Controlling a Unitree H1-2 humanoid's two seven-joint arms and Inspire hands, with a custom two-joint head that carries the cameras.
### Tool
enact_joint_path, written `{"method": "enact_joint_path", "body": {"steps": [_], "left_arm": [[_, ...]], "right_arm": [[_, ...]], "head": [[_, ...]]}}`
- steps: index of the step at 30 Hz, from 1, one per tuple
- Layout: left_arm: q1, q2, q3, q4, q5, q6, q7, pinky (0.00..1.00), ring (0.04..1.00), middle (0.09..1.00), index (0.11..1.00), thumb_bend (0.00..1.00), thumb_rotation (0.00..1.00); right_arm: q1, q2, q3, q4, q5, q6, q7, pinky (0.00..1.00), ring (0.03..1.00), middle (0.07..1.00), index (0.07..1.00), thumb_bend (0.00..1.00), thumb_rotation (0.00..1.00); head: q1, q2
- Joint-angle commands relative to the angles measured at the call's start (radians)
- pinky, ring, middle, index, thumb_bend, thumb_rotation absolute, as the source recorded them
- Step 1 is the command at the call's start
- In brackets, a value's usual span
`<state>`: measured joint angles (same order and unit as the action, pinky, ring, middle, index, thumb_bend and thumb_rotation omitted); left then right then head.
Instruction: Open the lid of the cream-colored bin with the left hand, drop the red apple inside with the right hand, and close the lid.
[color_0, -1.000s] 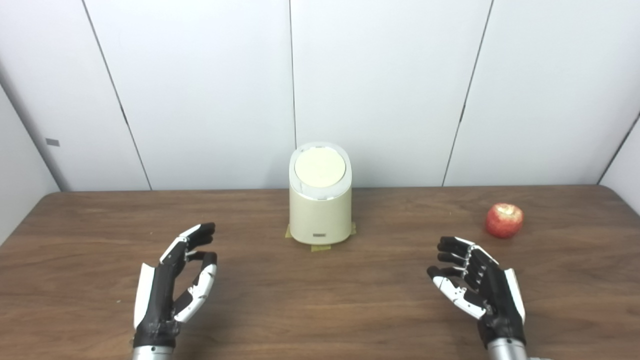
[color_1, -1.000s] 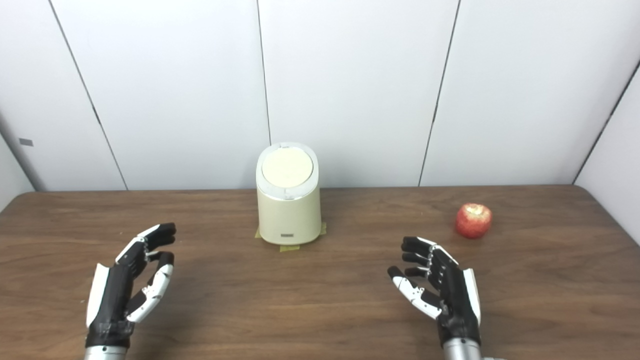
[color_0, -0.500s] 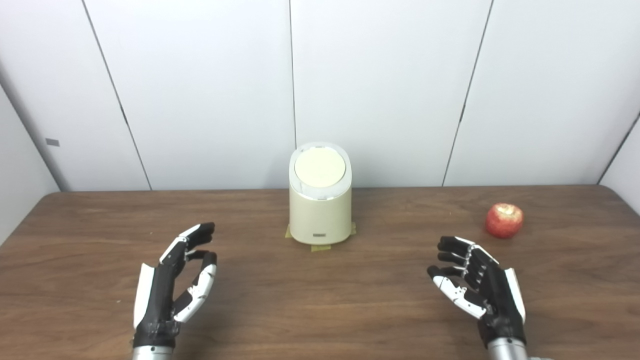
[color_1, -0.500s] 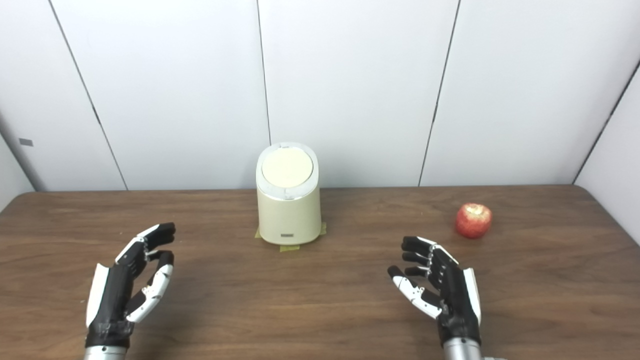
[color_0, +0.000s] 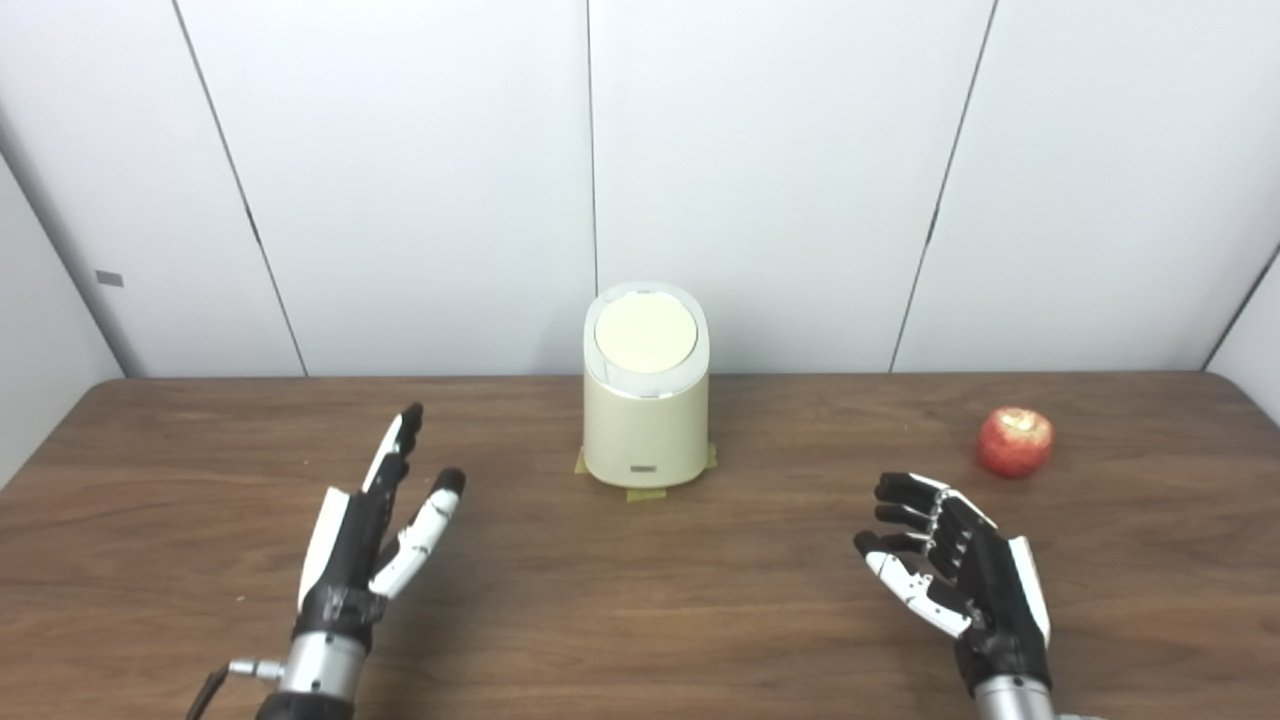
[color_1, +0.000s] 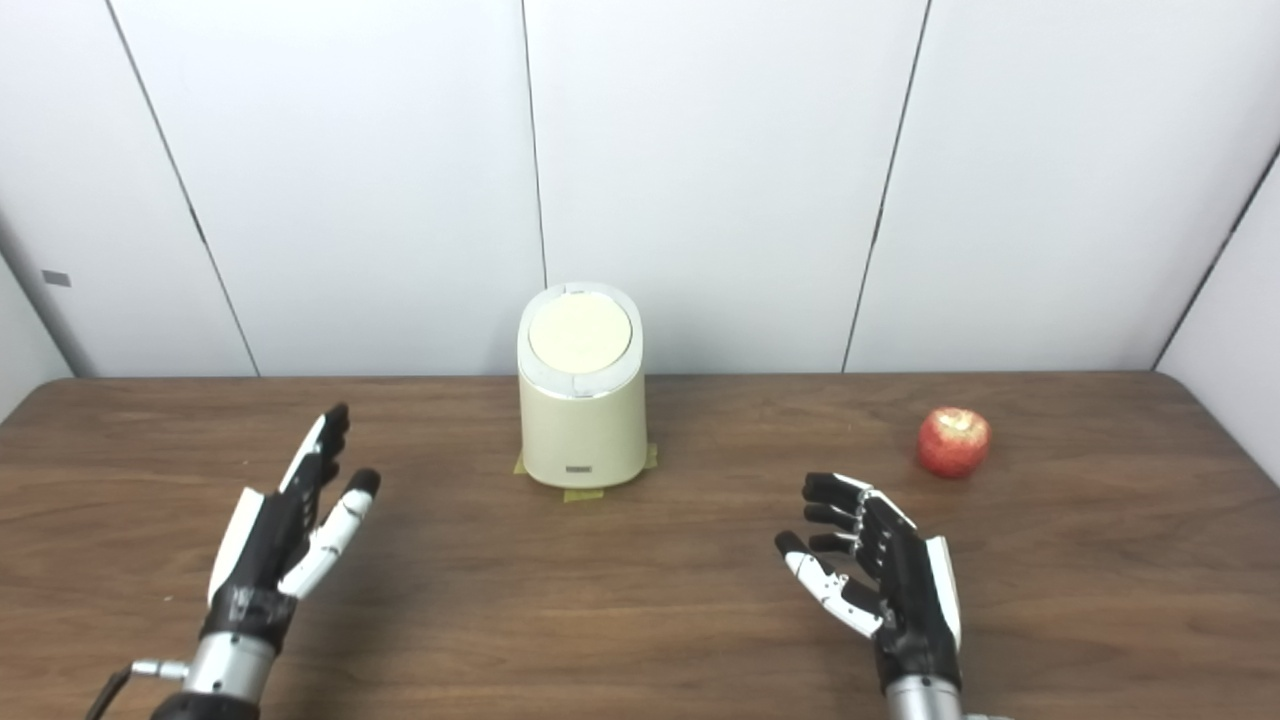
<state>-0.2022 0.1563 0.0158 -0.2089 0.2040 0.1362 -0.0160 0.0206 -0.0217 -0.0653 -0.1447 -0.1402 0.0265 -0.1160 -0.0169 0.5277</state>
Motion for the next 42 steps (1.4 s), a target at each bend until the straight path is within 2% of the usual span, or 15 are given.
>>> {"method": "enact_joint_path", "body": {"steps": [1,4,8,13,17,24,31,35,42], "left_arm": [[-0.092,0.004,-0.002,-0.034,0.017,0.041,-0.005,1.0,1.0,1.0,1.0,0.65,0.67],[-0.188,-0.005,-0.012,-0.015,0.034,0.1,0.004,1.0,1.0,1.0,1.0,0.67,0.59],[-0.31,-0.02,-0.038,0.016,0.103,0.189,0.026,1.0,1.0,1.0,1.0,0.71,0.58],[-0.417,-0.056,-0.065,0.083,0.157,0.223,0.059,1.0,1.0,1.0,1.0,0.74,0.52],[-0.481,-0.081,-0.108,0.147,0.235,0.253,0.098,1.0,1.0,1.0,1.0,0.77,0.41],[-0.538,-0.106,-0.156,0.28,0.322,0.256,0.146,1.0,1.0,1.0,1.0,0.78,0.37],[-0.571,-0.06,-0.25,0.395,0.424,0.264,0.133,1.0,1.0,1.0,1.0,0.86,0.33],[-0.579,-0.052,-0.271,0.454,0.445,0.247,0.152,1.0,1.0,1.0,1.0,0.91,0.31],[-0.578,-0.035,-0.298,0.501,0.477,0.238,0.165,1.0,1.0,1.0,1.0,0.89,0.26]], "right_arm": [[-0.027,0.001,0.001,-0.04,-0.005,-0.02,-0.006,0.57,0.689,0.701,0.669,0.26,0.06],[-0.023,0.003,0.001,-0.047,-0.002,-0.015,-0.005,0.58,0.687,0.7,0.671,0.26,0.06],[-0.019,0.005,0.001,-0.051,0.005,-0.02,-0.004,0.58,0.686,0.699,0.67,0.26,0.04],[-0.016,0.006,0.004,-0.055,0.001,-0.018,-0.003,0.57,0.683,0.695,0.67,0.26,0.06],[-0.014,0.009,0.006,-0.064,0.007,-0.003,0.0,0.57,0.684,0.694,0.667,0.27,0.11],[-0.013,0.012,0.008,-0.067,0.005,0.0,0.0,0.57,0.684,0.691,0.663,0.27,0.1],[-0.017,0.013,0.017,-0.052,0.0,-0.004,0.001,0.58,0.692,0.699,0.673,0.26,0.08],[-0.019,0.016,0.025,-0.045,-0.022,-0.004,-0.01,0.58,0.685,0.695,0.67,0.25,0.07],[-0.017,0.023,0.031,-0.05,-0.049,0.014,-0.014,0.58,0.678,0.693,0.67,0.25,0.1]], "head": [[-0.001,0.002],[-0.003,0.002],[-0.006,0.008],[-0.01,0.011],[-0.013,0.012],[-0.014,0.011],[-0.021,0.005],[-0.028,-0.008],[-0.028,-0.013]]}}
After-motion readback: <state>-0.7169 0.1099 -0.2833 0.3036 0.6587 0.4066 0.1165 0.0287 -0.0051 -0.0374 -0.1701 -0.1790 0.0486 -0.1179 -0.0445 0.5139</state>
